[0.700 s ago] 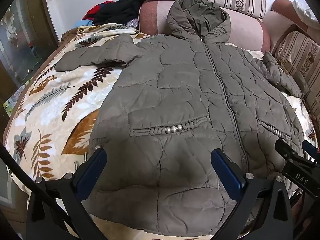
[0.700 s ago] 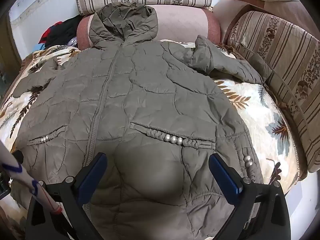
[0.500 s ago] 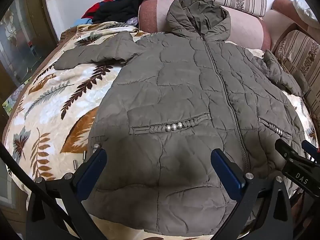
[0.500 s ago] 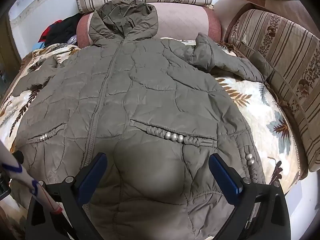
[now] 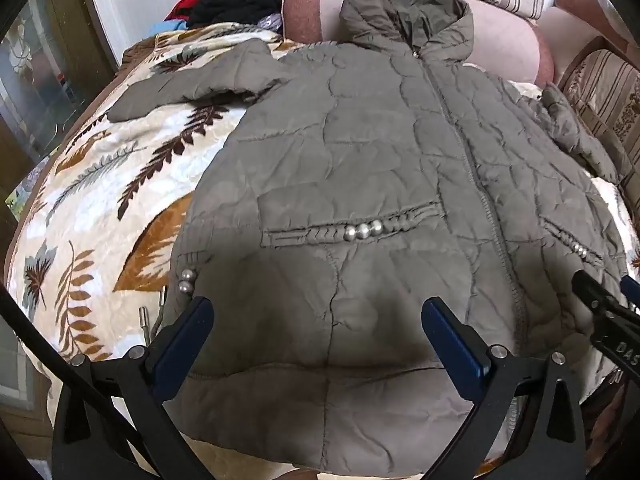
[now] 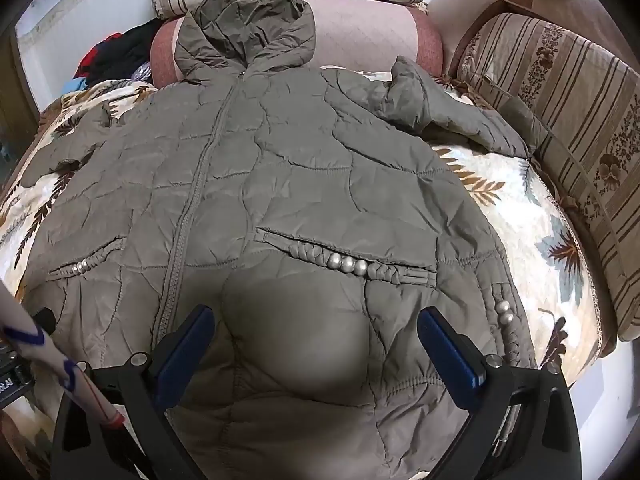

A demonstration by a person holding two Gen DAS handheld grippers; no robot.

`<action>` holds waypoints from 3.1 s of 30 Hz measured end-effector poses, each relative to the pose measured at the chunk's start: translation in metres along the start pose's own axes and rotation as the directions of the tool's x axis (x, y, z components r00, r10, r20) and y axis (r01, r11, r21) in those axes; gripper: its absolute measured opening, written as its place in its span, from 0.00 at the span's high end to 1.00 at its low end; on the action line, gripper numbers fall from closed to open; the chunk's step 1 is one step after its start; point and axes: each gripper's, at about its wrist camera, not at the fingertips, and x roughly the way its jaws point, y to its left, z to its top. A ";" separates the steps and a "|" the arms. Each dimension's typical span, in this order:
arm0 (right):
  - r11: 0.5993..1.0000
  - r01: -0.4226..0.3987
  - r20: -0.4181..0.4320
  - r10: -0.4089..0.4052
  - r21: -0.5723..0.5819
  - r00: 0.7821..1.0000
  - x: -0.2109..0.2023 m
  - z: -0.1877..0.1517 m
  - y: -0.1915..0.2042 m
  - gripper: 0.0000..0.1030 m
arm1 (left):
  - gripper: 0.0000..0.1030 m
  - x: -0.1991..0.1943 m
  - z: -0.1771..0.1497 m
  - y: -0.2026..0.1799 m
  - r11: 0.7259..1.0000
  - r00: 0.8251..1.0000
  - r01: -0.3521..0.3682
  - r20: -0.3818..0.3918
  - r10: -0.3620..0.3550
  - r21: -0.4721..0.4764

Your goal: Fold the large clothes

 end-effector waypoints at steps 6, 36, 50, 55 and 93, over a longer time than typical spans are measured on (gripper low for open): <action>1.000 0.004 -0.008 -0.004 -0.005 1.000 0.002 -0.001 0.001 0.00 | 0.00 0.018 -0.007 0.003 1.000 0.999 -0.022 -0.041 0.022 -0.003; 1.000 -0.001 0.009 0.001 -0.004 1.000 -0.004 -0.004 0.000 0.00 | 0.00 0.029 -0.020 0.009 0.999 0.998 -0.016 -0.058 0.014 -0.035; 1.000 -0.002 0.040 0.003 -0.029 0.999 -0.016 -0.005 0.004 0.00 | 0.00 -0.043 0.005 0.034 0.997 0.988 -0.044 0.144 0.053 -0.064; 0.999 0.003 0.050 -0.001 -0.040 0.999 -0.020 -0.004 0.008 0.00 | 0.00 -0.065 0.012 0.047 0.995 0.975 -0.067 0.206 0.080 -0.070; 0.977 0.005 0.028 0.001 -0.213 1.000 -0.021 -0.001 0.067 0.01 | 0.00 -0.022 0.010 0.117 0.982 0.993 -0.037 0.104 0.057 -0.186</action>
